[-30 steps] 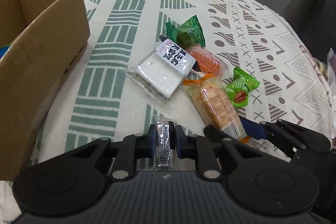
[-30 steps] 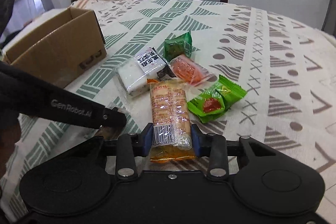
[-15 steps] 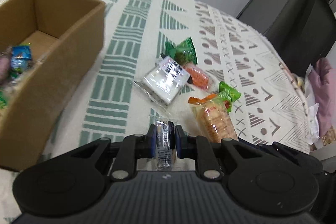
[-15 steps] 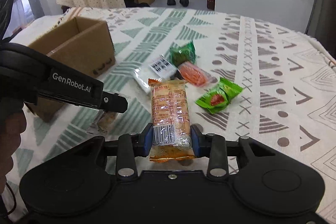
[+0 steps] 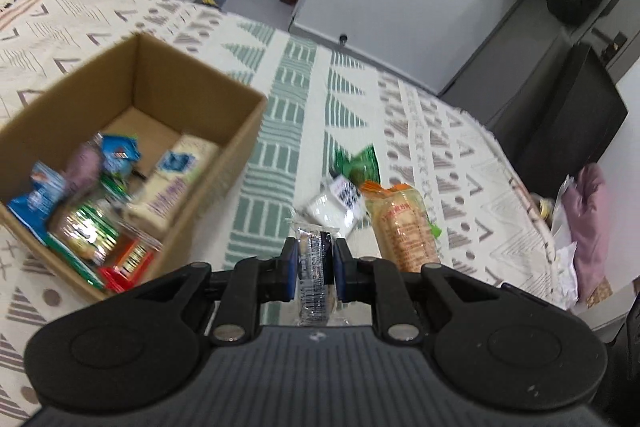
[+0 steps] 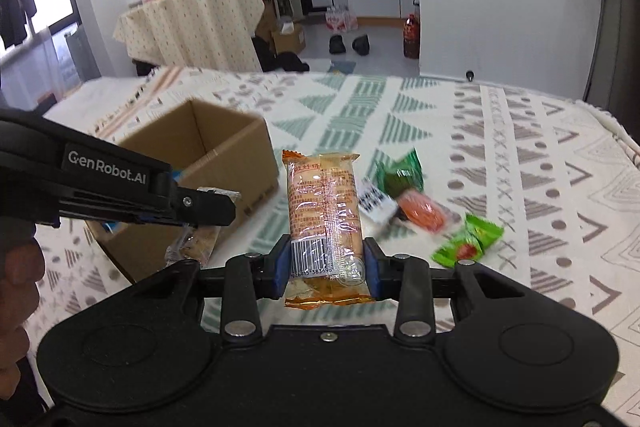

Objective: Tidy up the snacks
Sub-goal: 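Carry both packs over the cardboard box and open both tools to drop them, then move both open tools back from the box toward the remaining snacks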

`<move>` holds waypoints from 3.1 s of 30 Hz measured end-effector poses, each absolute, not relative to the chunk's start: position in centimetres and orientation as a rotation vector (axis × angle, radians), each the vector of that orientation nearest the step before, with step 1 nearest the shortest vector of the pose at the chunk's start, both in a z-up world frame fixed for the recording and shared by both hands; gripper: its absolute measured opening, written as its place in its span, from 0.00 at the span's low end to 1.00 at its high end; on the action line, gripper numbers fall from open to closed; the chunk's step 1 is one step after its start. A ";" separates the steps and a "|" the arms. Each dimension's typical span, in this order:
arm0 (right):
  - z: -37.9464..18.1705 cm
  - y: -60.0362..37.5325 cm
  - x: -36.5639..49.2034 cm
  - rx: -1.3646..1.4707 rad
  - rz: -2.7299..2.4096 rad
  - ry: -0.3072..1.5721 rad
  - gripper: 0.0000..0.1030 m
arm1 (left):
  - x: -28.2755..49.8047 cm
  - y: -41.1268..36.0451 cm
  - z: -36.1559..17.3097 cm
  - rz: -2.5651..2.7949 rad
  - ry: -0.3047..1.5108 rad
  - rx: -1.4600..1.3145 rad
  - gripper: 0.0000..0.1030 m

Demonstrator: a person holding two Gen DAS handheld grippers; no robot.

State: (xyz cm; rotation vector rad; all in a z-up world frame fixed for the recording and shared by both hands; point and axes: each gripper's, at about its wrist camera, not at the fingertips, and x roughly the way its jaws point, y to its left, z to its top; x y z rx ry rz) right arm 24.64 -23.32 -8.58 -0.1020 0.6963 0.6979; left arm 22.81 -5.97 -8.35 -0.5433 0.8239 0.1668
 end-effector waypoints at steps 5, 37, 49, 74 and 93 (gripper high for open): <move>-7.0 -22.1 24.4 -0.061 0.716 0.651 0.35 | 22.1 -4.0 -6.8 0.180 0.787 -0.564 0.17; -6.3 -11.3 26.6 0.007 0.841 0.622 0.35 | 22.7 9.8 -6.4 0.403 0.751 -0.650 0.34; -6.4 -13.9 26.9 0.062 0.782 0.613 0.76 | 22.3 8.7 -5.7 0.473 0.742 -0.573 0.68; -7.8 -23.4 24.1 0.086 0.649 0.641 0.95 | 21.9 -0.6 -7.6 0.428 0.805 -0.499 0.86; -9.6 -30.4 23.7 0.125 0.525 0.638 0.97 | 22.5 -7.1 -8.1 0.350 0.776 -0.399 0.86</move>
